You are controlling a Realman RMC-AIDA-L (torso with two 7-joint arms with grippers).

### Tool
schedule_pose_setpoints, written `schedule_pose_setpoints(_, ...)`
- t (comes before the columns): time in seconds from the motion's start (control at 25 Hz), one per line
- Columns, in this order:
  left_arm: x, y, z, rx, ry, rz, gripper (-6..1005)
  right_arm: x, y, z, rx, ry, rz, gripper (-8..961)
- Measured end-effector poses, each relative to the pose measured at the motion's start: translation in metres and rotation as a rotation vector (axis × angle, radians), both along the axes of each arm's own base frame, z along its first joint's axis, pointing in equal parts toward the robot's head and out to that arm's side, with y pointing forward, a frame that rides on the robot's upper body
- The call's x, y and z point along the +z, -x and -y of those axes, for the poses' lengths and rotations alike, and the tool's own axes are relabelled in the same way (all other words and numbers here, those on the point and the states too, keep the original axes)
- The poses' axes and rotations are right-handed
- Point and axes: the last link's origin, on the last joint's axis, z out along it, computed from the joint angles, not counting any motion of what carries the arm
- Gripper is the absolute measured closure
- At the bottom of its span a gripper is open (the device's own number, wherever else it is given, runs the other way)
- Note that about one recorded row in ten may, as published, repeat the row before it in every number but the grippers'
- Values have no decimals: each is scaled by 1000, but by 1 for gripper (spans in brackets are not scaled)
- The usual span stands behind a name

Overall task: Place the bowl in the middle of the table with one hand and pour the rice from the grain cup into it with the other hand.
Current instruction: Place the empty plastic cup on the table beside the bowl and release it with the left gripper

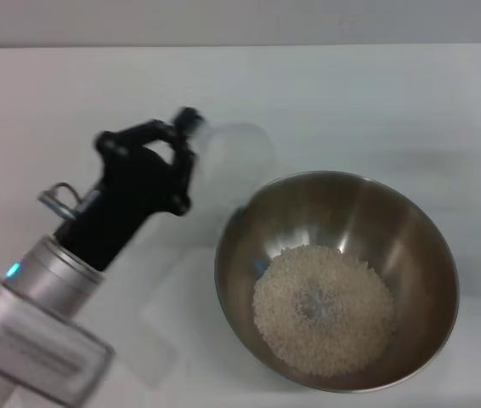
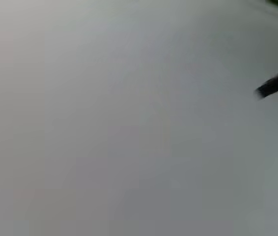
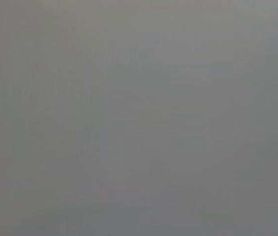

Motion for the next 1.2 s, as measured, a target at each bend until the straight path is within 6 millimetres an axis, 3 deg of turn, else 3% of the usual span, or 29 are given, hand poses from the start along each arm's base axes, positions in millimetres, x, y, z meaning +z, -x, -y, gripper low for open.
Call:
schedule_pose_setpoints(0.12,5,24,-13,243,130,189,900,1,3,-2,11,-5,-3,468)
schedule_pose_setpoints(0.52,9,67,-30,635,268,529,887,-1,13,-9,55,2,-18,467)
schedule_pose_setpoints(1.2,1,85,-37,780,307,527,865,-1,12,-8,52,11,-41,468)
